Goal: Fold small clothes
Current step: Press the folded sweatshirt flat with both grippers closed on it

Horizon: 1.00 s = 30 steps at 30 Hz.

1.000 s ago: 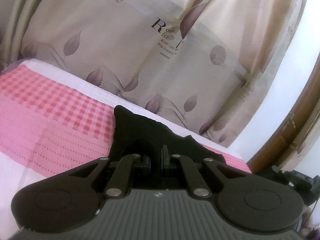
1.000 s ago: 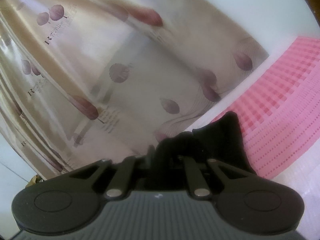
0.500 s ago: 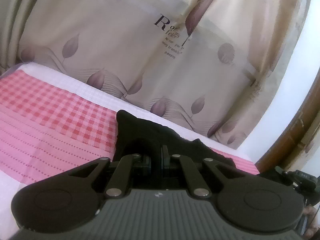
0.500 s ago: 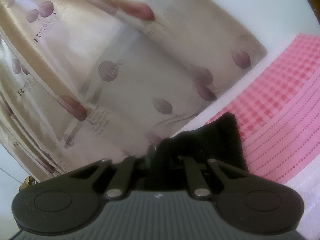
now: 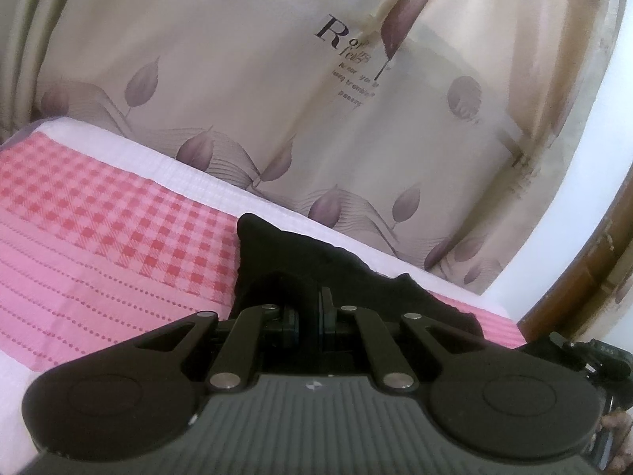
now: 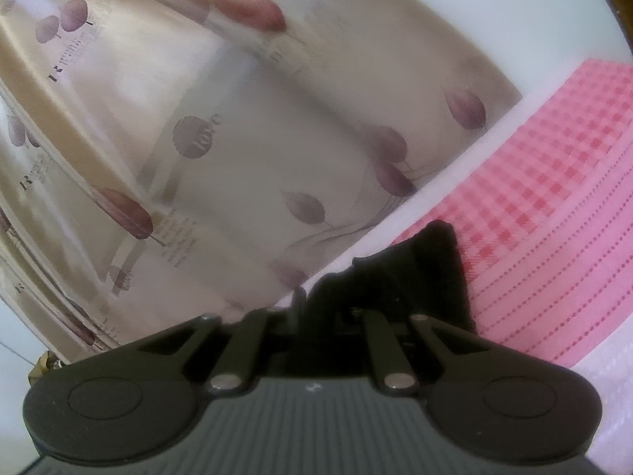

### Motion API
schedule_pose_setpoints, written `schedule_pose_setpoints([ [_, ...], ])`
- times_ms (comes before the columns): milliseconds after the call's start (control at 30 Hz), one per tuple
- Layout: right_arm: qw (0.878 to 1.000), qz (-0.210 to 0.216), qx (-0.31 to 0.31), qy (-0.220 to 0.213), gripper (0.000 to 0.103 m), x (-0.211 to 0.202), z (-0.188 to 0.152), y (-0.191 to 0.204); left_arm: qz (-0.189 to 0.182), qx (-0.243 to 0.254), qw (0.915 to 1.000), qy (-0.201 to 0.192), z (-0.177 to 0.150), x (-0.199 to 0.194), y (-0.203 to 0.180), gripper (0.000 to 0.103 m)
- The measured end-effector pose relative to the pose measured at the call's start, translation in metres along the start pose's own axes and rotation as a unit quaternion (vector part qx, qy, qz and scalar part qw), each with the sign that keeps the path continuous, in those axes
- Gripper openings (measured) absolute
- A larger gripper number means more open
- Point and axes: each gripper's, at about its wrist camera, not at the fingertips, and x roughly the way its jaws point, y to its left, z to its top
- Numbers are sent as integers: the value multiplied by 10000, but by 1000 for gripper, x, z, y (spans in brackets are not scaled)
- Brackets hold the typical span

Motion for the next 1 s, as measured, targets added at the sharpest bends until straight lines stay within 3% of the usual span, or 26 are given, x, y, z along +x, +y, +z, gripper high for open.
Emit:
schedule_pose_setpoints([
  [1000, 9996, -213, 176, 62, 9, 34, 11, -25, 160, -145, 9997, 108, 11, 42, 10, 8],
])
